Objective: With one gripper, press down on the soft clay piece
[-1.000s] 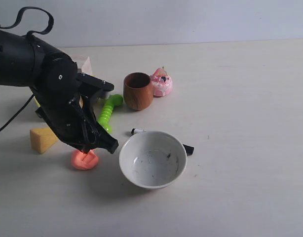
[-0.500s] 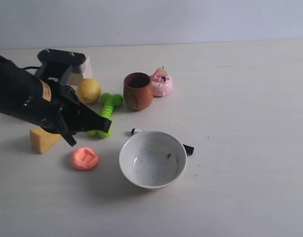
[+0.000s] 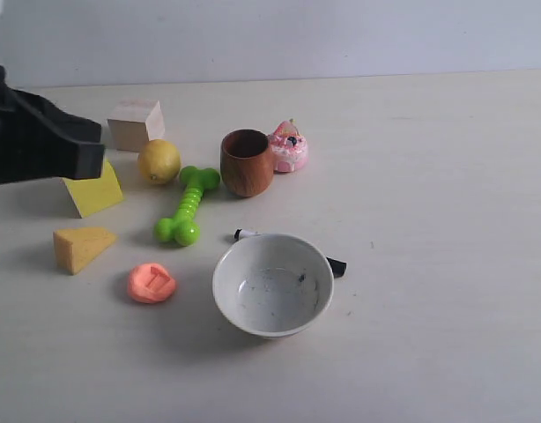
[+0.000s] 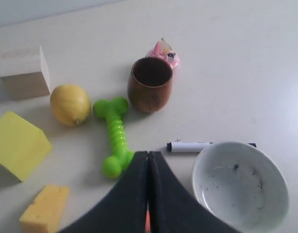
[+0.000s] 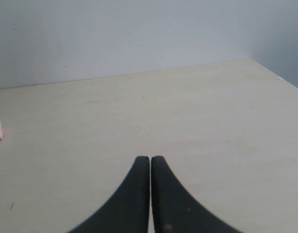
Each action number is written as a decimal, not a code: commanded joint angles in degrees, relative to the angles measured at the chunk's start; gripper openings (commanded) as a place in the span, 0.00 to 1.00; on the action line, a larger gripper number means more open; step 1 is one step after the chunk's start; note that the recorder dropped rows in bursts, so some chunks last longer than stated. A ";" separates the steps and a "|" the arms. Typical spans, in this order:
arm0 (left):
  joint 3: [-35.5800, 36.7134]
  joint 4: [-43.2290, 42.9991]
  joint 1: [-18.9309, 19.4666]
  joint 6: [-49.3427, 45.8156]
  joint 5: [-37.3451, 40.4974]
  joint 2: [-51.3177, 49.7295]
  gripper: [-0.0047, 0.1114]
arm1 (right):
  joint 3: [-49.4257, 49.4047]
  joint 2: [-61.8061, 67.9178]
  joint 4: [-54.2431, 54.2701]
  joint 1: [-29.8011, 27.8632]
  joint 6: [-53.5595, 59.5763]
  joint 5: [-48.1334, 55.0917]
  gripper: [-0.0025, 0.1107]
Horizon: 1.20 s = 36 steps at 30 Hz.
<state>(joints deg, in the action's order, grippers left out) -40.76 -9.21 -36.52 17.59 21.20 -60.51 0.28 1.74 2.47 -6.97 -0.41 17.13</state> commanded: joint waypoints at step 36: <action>15.54 -1.14 39.52 0.07 -5.25 34.59 0.04 | -0.28 -0.38 0.20 -0.31 0.41 -0.75 0.04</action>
<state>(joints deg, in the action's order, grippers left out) -29.63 -10.87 0.24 18.03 22.73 -29.34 0.28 1.74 2.47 -6.97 -0.41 17.13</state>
